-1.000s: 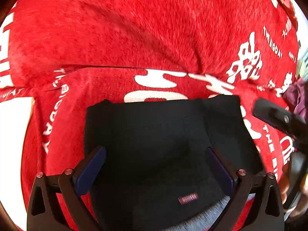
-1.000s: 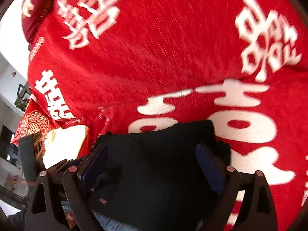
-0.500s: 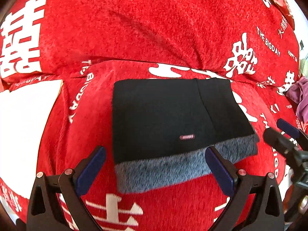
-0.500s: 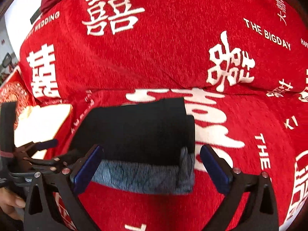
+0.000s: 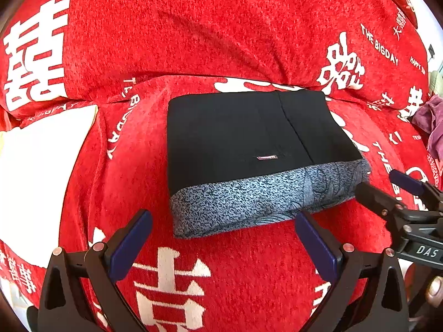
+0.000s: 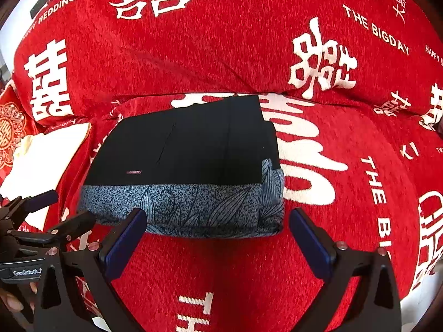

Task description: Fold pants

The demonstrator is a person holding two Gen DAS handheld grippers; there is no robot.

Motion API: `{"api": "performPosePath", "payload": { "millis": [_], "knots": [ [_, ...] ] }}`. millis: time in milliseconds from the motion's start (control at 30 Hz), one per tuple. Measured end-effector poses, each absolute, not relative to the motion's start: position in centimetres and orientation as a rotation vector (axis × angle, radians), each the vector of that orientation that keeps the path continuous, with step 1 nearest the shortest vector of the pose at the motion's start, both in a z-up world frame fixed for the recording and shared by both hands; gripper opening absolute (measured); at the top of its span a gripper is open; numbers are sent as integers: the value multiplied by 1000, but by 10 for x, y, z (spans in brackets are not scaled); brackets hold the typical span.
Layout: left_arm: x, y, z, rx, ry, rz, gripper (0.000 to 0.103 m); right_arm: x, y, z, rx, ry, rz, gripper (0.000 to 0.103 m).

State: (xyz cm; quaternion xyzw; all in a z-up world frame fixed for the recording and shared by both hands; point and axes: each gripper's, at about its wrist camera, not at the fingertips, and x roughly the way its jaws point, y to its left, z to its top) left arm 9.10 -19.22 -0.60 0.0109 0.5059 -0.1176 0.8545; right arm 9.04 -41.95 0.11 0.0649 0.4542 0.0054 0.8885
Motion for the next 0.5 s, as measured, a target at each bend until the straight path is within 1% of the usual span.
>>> {"api": "performPosePath", "payload": {
  "millis": [500],
  "knots": [
    [78,-196,2,42,1041,-273,103,87,-412,-3,97,967,-11,102]
  ]
}}
